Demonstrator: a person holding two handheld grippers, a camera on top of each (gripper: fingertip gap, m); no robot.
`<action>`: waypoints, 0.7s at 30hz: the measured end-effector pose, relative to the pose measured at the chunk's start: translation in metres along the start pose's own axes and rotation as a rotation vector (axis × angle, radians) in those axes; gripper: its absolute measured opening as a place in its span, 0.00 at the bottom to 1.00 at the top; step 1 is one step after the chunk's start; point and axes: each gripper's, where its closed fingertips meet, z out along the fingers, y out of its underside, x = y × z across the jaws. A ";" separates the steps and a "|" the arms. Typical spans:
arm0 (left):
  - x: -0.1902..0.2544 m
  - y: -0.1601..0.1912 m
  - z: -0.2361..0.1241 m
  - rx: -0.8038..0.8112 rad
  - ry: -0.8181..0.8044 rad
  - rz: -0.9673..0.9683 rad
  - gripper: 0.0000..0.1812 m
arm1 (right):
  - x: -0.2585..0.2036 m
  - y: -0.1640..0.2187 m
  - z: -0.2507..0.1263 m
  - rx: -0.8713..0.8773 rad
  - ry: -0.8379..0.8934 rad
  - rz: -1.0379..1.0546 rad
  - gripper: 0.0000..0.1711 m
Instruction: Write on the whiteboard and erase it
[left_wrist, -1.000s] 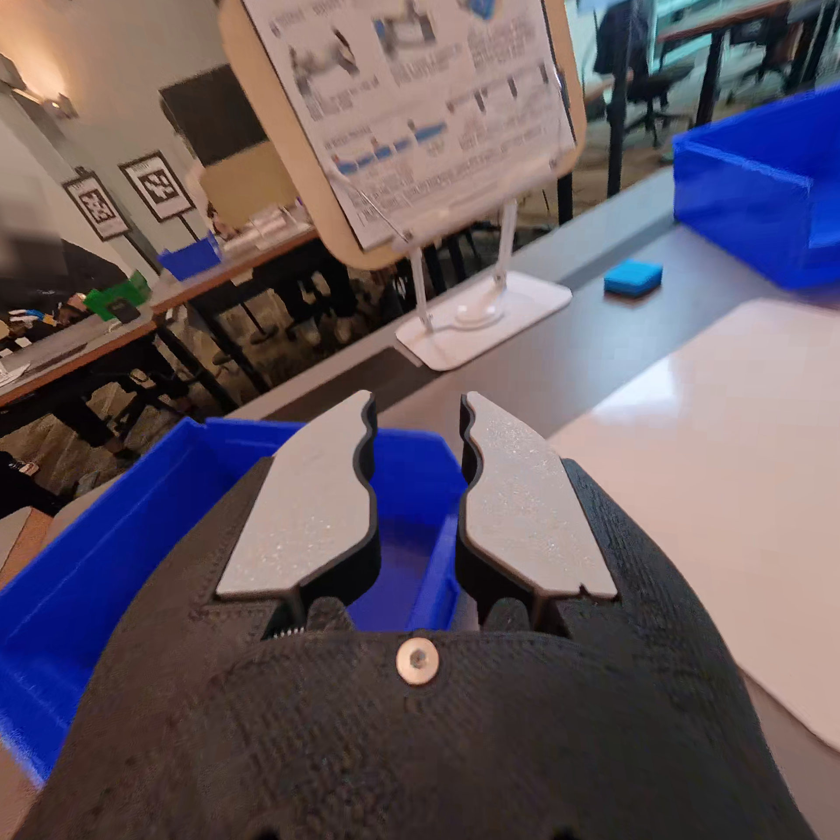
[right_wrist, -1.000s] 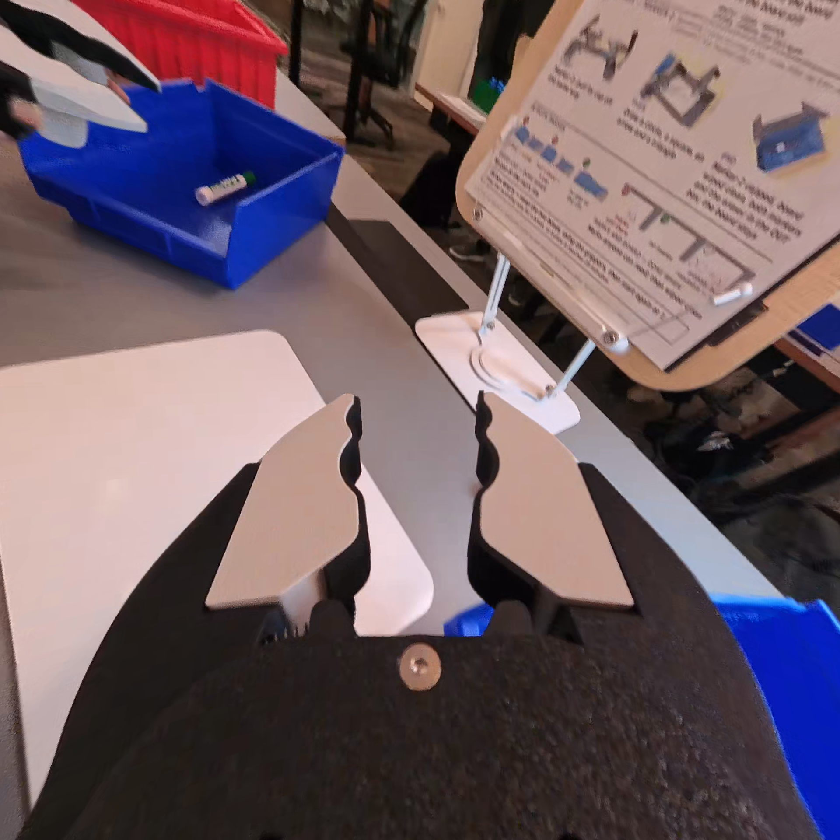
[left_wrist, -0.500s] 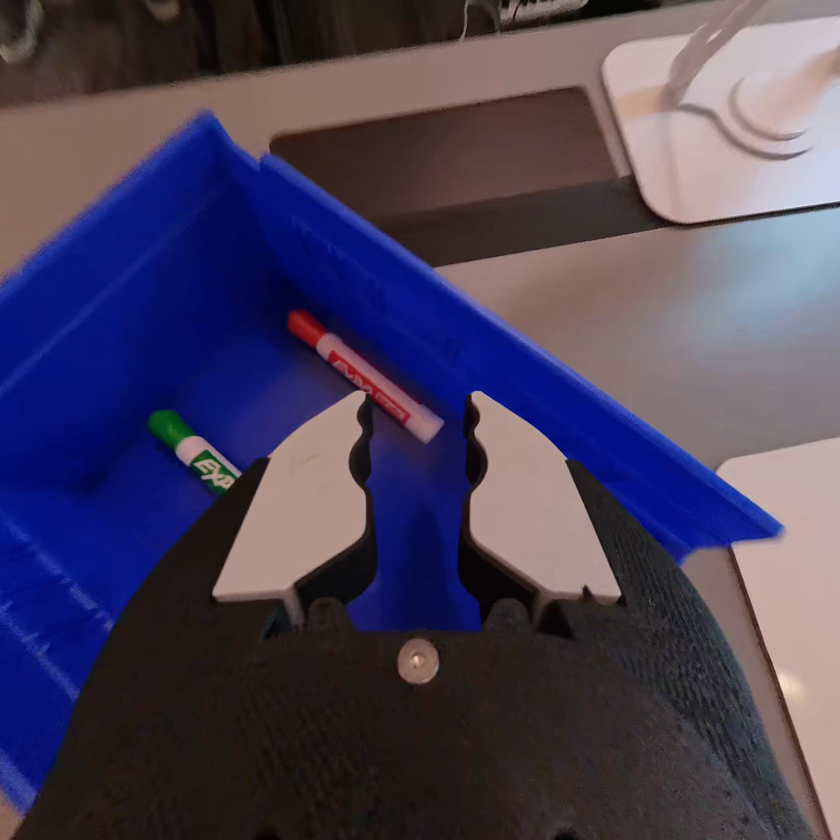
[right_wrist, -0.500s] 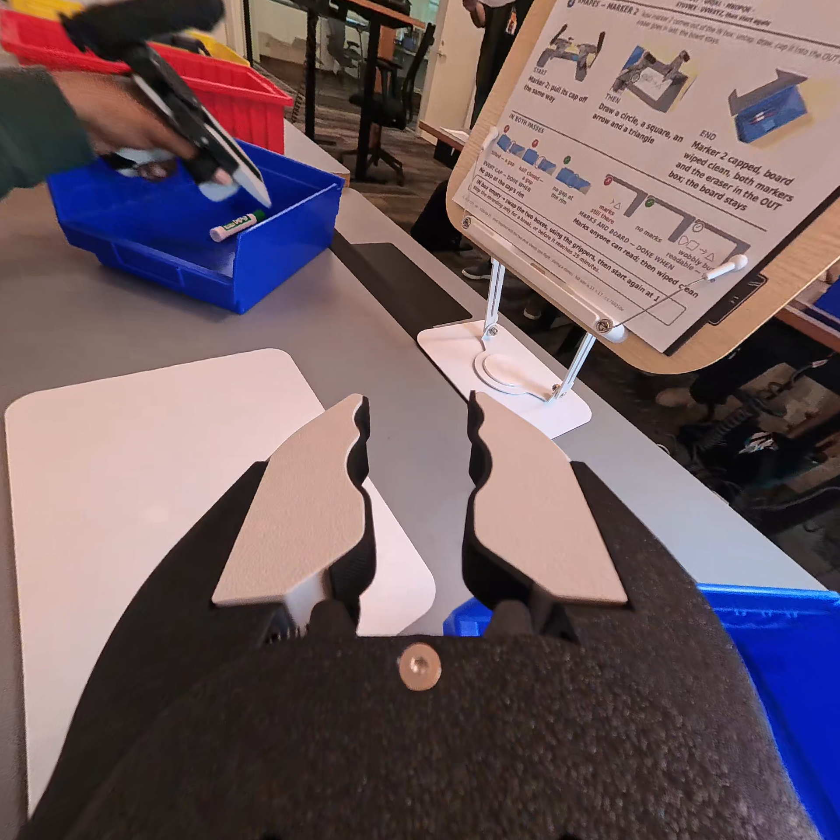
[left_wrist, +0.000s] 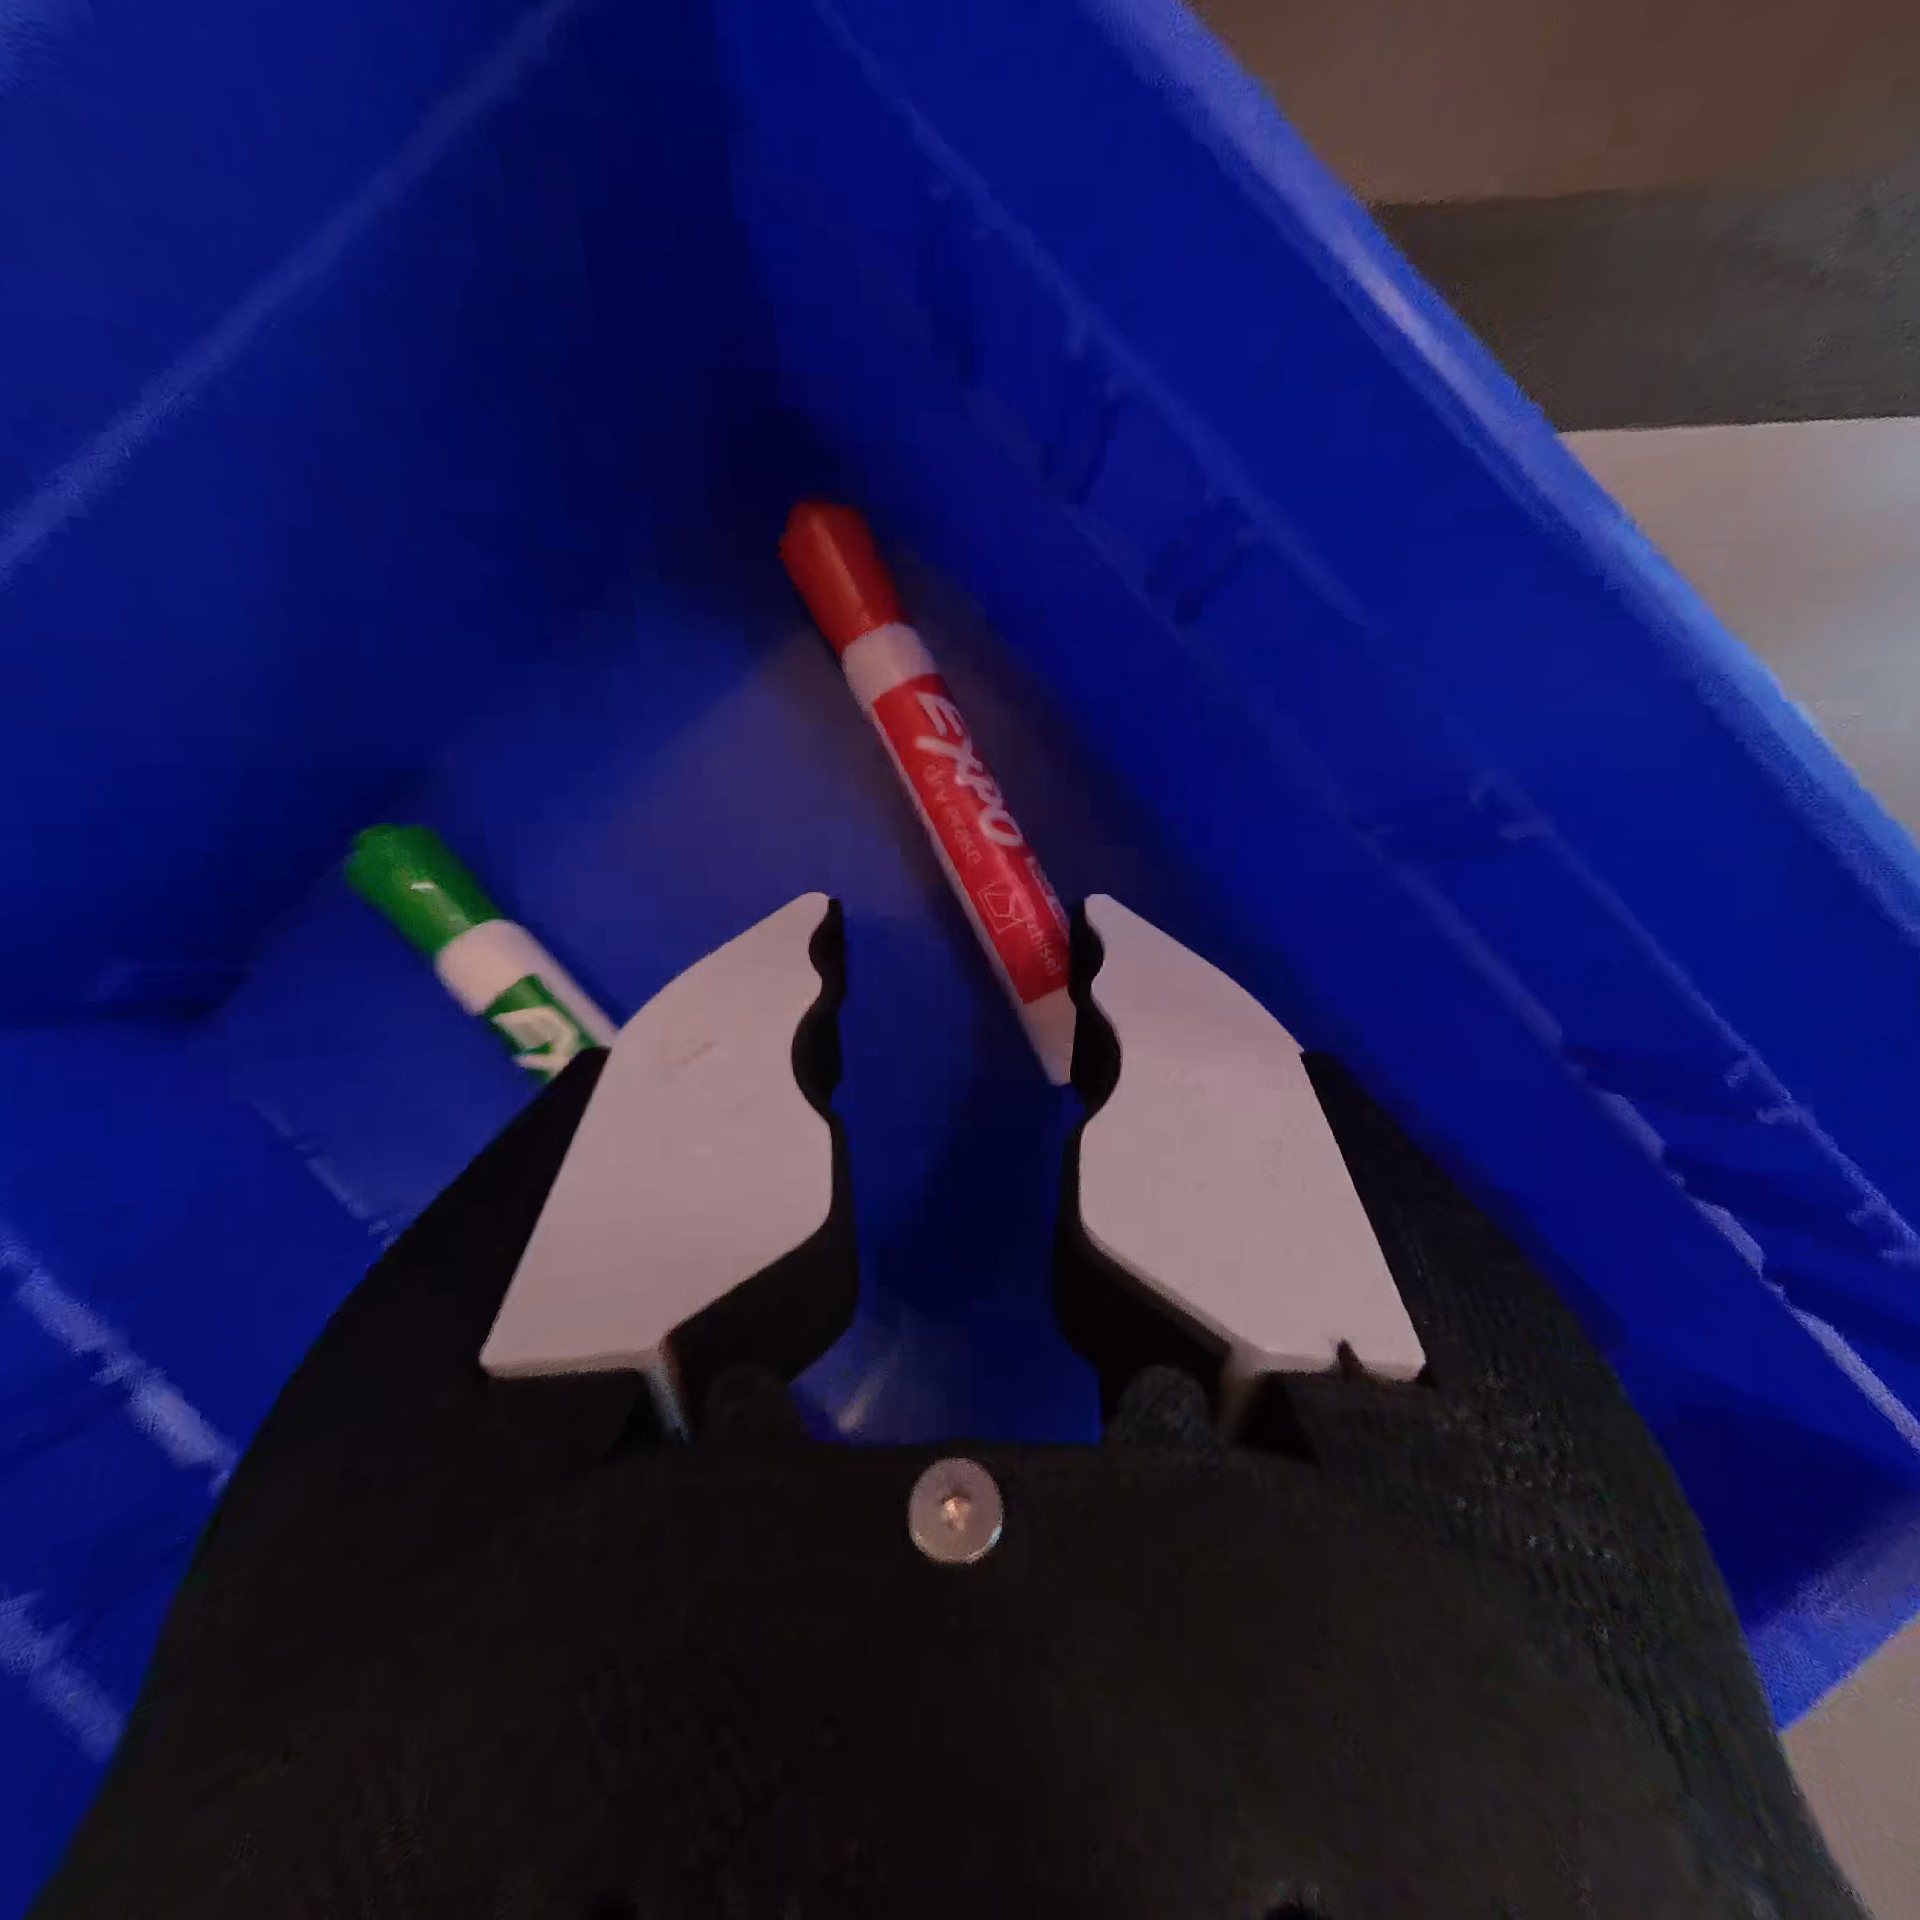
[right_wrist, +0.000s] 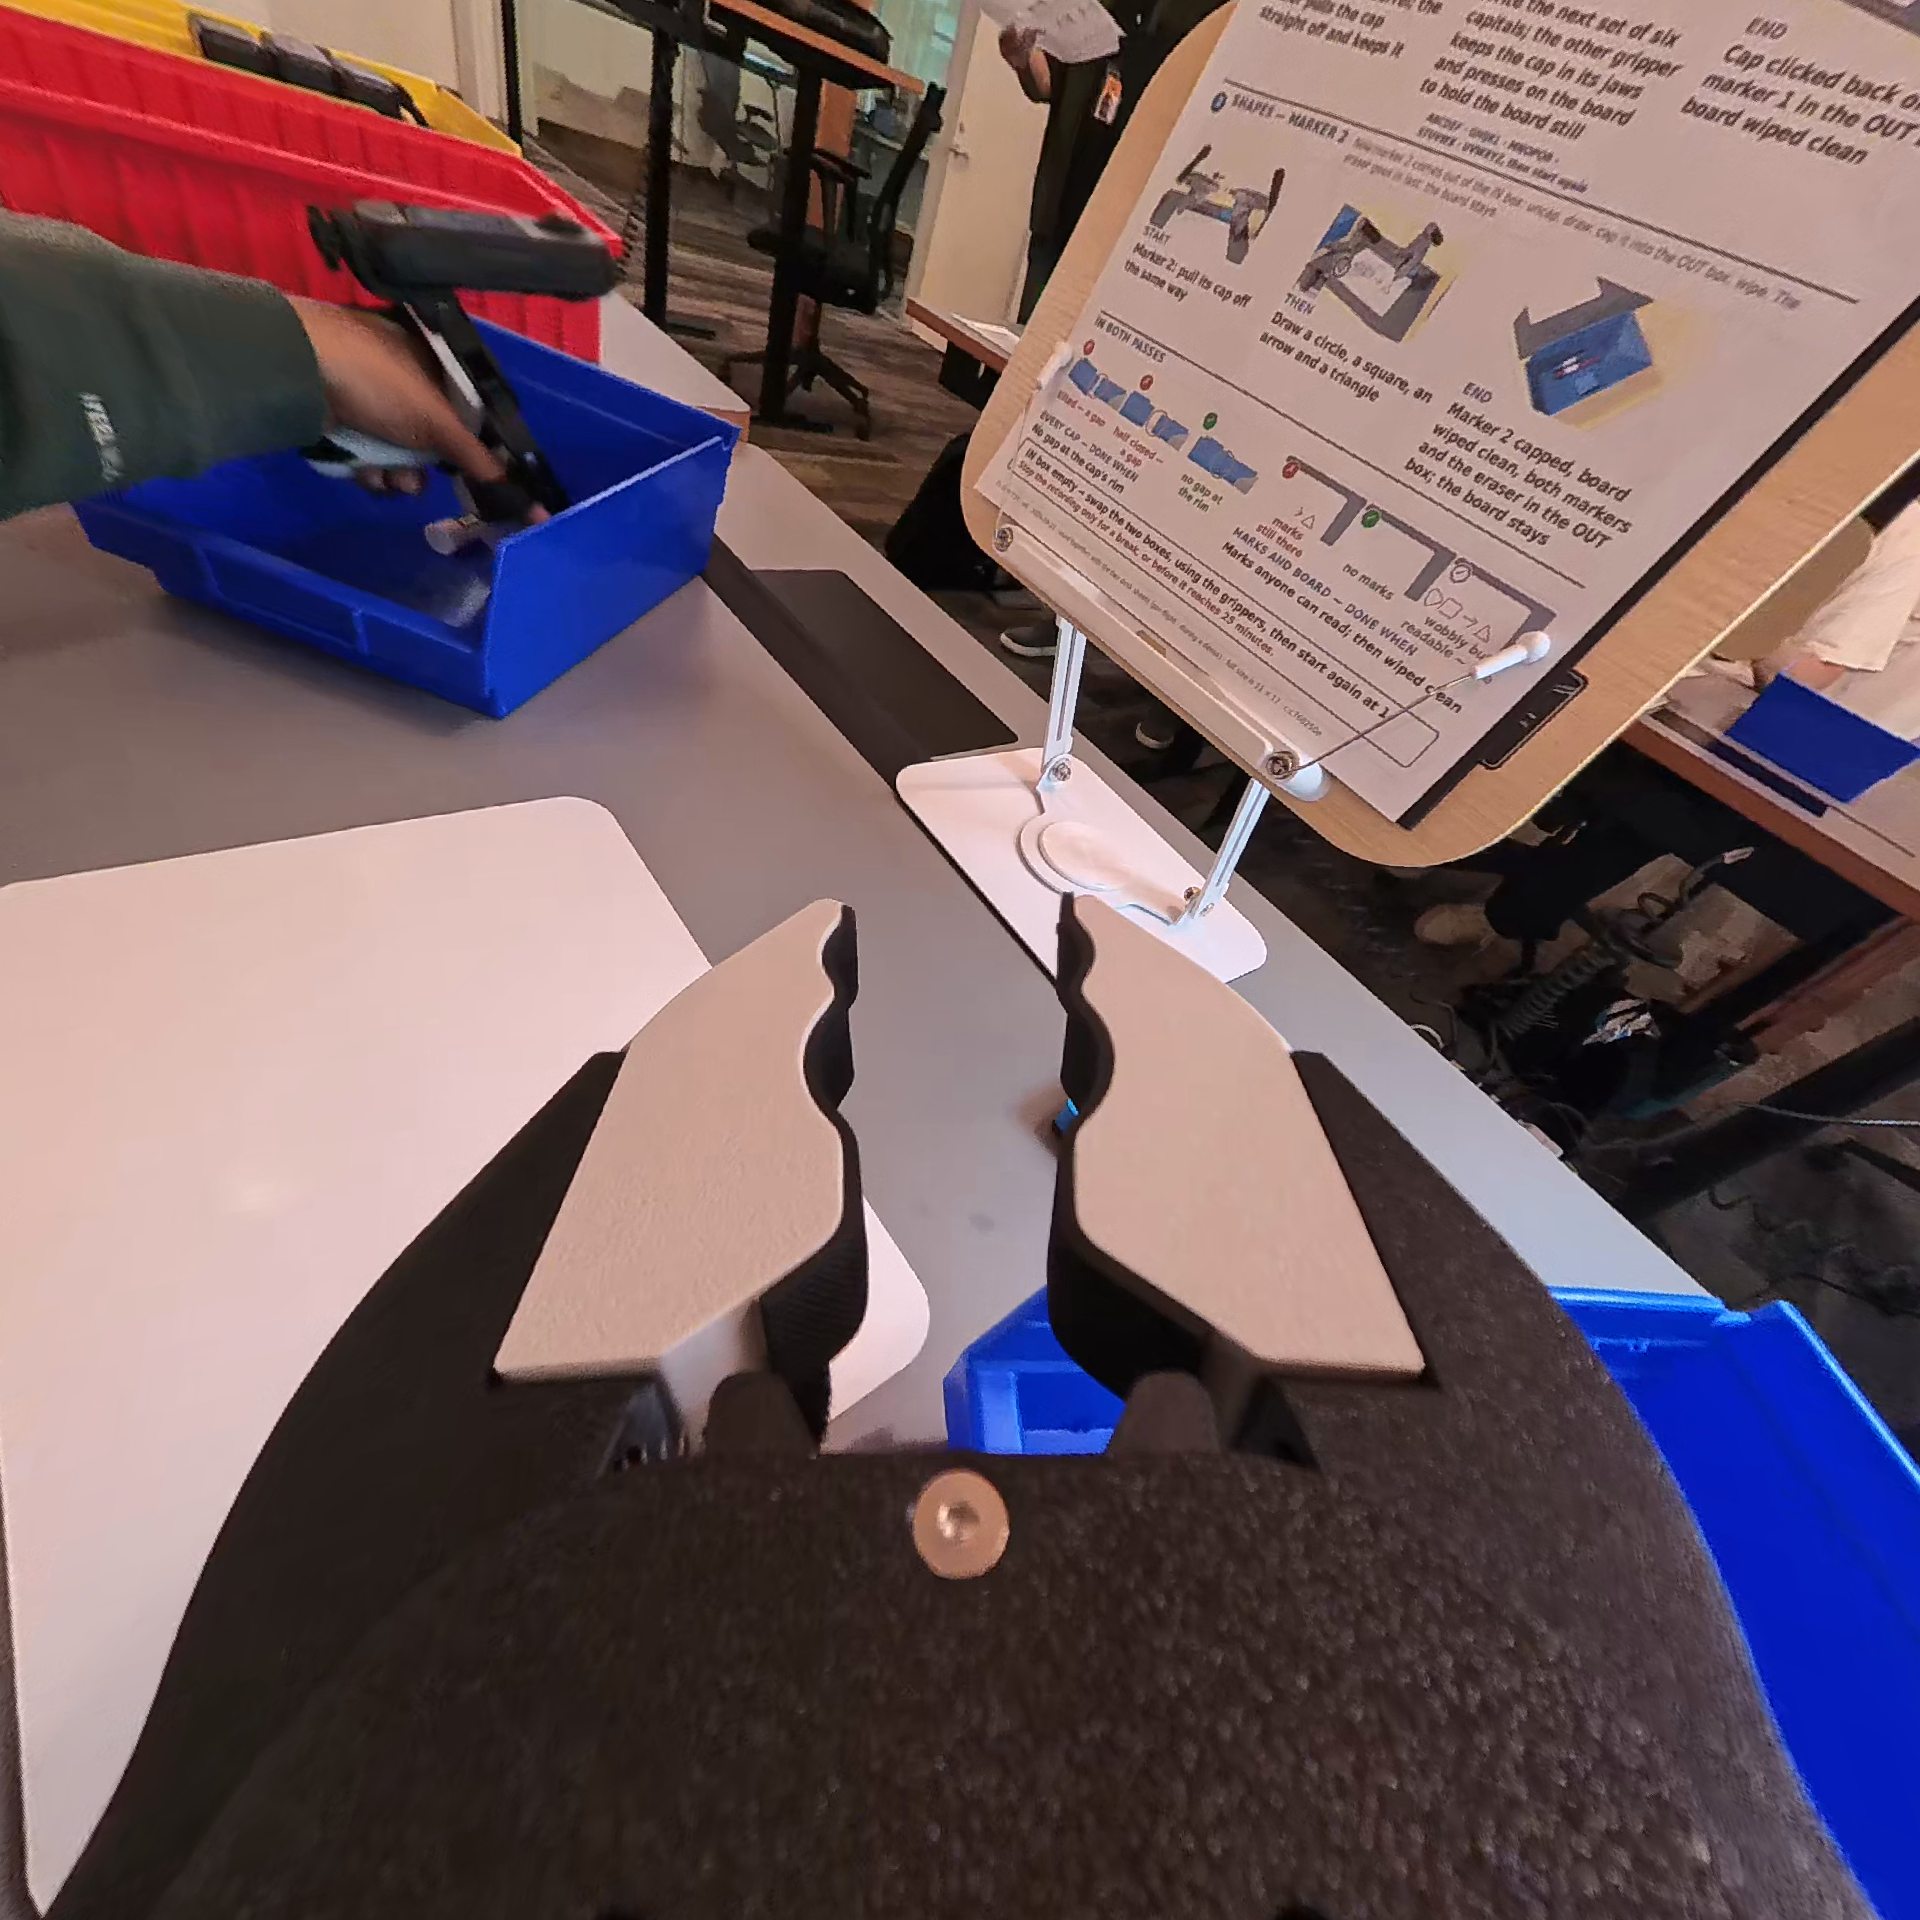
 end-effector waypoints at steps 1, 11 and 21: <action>-0.007 -0.003 -0.009 0.013 -0.017 -0.002 0.23 | 0.002 0.001 0.000 0.000 0.001 0.001 0.22; -0.055 0.040 -0.003 -0.183 -0.173 -0.070 0.28 | 0.003 0.005 0.005 -0.022 -0.007 -0.017 0.21; -0.036 0.023 -0.007 -0.089 -0.134 0.079 0.11 | 0.000 0.000 0.000 -0.001 -0.008 -0.024 0.21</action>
